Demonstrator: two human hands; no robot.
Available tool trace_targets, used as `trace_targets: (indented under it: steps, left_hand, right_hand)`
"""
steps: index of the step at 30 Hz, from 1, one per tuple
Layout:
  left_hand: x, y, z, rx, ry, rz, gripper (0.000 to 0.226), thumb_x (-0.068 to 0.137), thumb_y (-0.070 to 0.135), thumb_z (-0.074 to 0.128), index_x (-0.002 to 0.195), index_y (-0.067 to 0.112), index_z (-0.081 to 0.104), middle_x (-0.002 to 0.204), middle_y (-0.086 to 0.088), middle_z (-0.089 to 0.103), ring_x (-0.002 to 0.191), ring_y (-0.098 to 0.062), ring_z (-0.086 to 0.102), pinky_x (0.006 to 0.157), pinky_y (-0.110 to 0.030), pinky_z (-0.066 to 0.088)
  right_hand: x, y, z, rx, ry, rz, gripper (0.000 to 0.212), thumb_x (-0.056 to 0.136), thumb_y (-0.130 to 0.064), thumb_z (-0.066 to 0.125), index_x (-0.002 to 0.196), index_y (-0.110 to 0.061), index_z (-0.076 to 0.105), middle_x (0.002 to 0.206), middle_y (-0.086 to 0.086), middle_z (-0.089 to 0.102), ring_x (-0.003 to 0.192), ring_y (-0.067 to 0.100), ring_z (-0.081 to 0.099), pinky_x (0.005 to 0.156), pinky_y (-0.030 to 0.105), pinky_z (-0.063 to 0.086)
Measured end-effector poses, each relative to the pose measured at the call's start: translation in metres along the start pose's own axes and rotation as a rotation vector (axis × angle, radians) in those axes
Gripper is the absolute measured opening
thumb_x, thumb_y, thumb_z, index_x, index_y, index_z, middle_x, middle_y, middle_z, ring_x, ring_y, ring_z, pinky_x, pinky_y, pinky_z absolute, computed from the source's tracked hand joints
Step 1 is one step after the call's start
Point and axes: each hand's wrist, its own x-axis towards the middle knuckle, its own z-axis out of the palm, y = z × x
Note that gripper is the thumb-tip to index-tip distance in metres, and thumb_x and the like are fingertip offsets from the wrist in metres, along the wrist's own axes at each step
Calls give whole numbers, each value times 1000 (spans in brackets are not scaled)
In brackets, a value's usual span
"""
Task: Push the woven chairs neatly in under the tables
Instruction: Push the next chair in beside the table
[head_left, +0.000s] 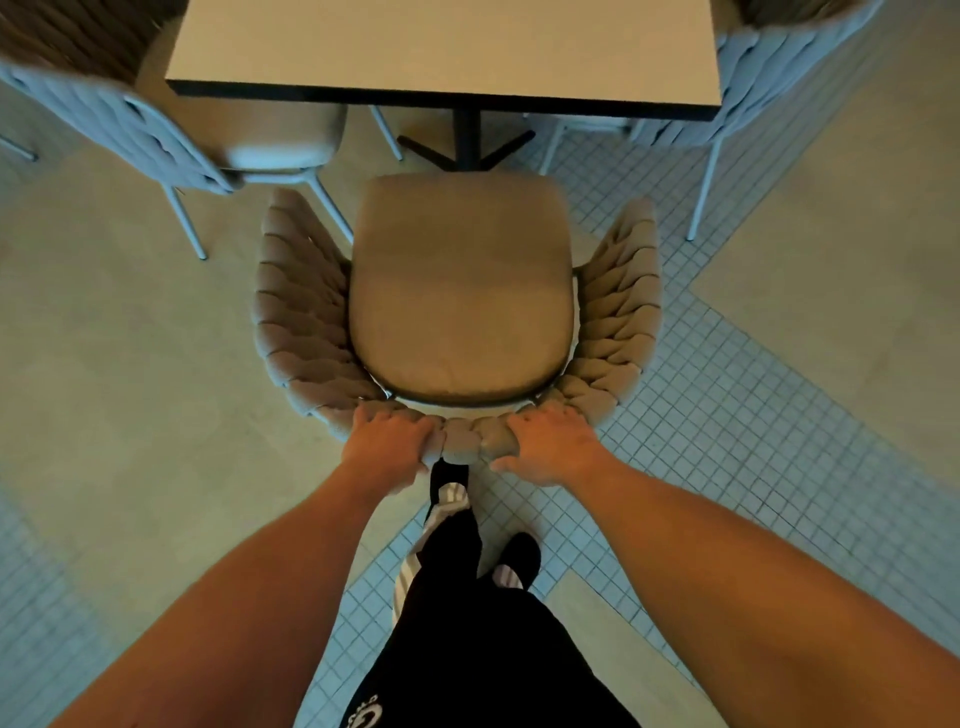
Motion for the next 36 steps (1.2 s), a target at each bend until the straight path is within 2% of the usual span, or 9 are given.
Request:
trace_targets:
  steps: [6, 11, 16, 22, 27, 32, 36]
  left_hand:
    - [-18, 9, 7, 0, 26, 22, 54, 87, 48, 64, 135, 33, 45, 125, 4, 63, 120, -25, 56, 107, -53, 30]
    - [-29, 22, 6, 33, 3, 27, 38, 90, 42, 60, 125, 30, 50, 113, 3, 67, 114, -26, 58, 104, -49, 29]
    - [-7, 16, -14, 28, 38, 19, 37, 91, 43, 61, 124, 31, 51, 112, 3, 66, 114, -26, 58, 106, -49, 29]
    - [22, 27, -36, 18, 61, 33, 36, 92, 44, 61, 123, 29, 52, 106, 2, 67, 109, -26, 59, 102, -49, 30]
    - [39, 29, -41, 0, 76, 43, 49, 85, 43, 66, 129, 31, 47, 111, 2, 65, 106, -25, 61, 101, -49, 32]
    - [46, 32, -46, -27, 87, 43, 55, 82, 35, 66, 134, 34, 46, 119, 4, 63, 112, -24, 60, 104, -52, 33]
    - [45, 34, -47, -13, 102, 32, 58, 83, 36, 66, 137, 38, 45, 124, 5, 62, 118, -23, 57, 107, -54, 31]
  right_hand:
    - [-14, 1, 10, 36, -58, -14, 72, 96, -73, 42, 148, -23, 40, 151, 8, 45, 140, 33, 31, 109, 48, 33]
    - [-20, 7, 17, 20, -105, -6, 76, 95, -74, 42, 151, -24, 37, 154, 9, 43, 144, 33, 30, 113, 50, 33]
    - [-4, 19, 1, 6, -29, 7, 74, 95, -75, 40, 151, -26, 38, 153, 7, 46, 142, 31, 34, 111, 48, 36]
    - [9, 48, -21, -17, -21, 17, 70, 95, -75, 40, 147, -29, 41, 149, 4, 49, 139, 27, 35, 106, 46, 41]
    - [13, 63, -30, -12, 1, 22, 68, 94, -74, 43, 145, -28, 45, 141, 5, 54, 135, 26, 37, 103, 44, 43]
    - [17, 71, -30, -16, 38, 28, 68, 93, -74, 44, 144, -28, 45, 142, 4, 55, 136, 28, 38, 106, 45, 38]
    - [19, 70, -25, -21, 43, 35, 71, 94, -74, 41, 148, -27, 42, 147, 6, 51, 137, 31, 38, 112, 51, 34]
